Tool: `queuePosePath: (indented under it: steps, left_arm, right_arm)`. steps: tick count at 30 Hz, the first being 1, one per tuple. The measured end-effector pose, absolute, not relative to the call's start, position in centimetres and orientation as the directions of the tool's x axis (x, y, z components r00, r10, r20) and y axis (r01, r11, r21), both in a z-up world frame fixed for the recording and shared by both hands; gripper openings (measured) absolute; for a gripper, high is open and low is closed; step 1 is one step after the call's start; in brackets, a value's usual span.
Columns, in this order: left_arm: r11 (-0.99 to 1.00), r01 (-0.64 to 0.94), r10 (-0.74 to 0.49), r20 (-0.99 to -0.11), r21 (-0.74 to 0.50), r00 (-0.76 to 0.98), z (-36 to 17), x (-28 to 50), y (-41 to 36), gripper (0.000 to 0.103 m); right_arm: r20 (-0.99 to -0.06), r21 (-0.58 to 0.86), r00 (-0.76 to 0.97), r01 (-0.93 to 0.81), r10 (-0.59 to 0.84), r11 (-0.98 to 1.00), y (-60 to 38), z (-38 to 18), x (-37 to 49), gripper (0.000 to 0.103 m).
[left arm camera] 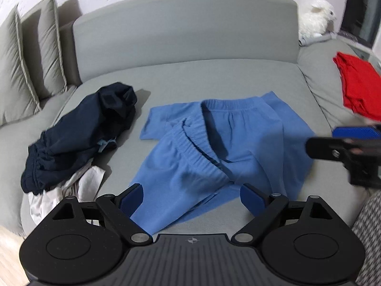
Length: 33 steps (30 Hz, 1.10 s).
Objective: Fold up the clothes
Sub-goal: 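Close both grippers on the elastic waistband of the sweatpants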
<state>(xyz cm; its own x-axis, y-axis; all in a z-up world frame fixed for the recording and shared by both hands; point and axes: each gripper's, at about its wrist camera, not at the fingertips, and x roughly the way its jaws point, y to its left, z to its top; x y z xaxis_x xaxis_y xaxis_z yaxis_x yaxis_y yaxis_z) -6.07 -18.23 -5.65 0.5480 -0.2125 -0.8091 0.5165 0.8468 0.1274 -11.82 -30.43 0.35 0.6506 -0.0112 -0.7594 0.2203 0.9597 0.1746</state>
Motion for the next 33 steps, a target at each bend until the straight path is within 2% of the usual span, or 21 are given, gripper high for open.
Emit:
queuePosePath:
  steps: [4, 11, 24, 26, 32, 33]
  left_arm:
    - [0.825, 0.540, -0.205, -0.802, 0.166, 0.560, -6.7, -6.8, -17.5, 0.083]
    - [0.806, 0.553, -0.213, -0.769, 0.210, 0.602, -7.7, -7.3, -16.8, 0.084]
    - [0.762, 0.586, -0.162, -0.796, 0.275, 0.584, -11.4, -4.3, -20.1, 0.083]
    - [0.762, 0.586, -0.161, -0.796, 0.276, 0.583, -11.7, -3.9, -20.2, 0.075]
    - [0.797, 0.562, -0.192, -0.790, 0.221, 0.582, -10.9, -2.1, -19.7, 0.070]
    - [0.804, 0.556, -0.196, -0.789, 0.210, 0.582, -10.8, -1.8, -19.5, 0.067]
  right_arm:
    - [-0.770, 0.185, 0.638, 0.229, -0.004, 0.956, -30.8, -0.5, -11.5, 0.055]
    - [-0.783, 0.202, 0.622, 0.246, 0.005, 0.948, -31.8, -2.0, -10.6, 0.055]
    - [-0.816, 0.229, 0.577, 0.282, 0.026, 0.932, -33.2, -4.8, -7.4, 0.055]
    - [-0.819, 0.236, 0.573, 0.287, 0.031, 0.929, -33.5, -5.3, -6.6, 0.056]
    - [-0.807, 0.266, 0.590, 0.318, 0.030, 0.910, -35.0, -6.1, -4.4, 0.058]
    - [-0.801, 0.270, 0.598, 0.324, 0.025, 0.907, -35.3, -6.2, -4.0, 0.055]
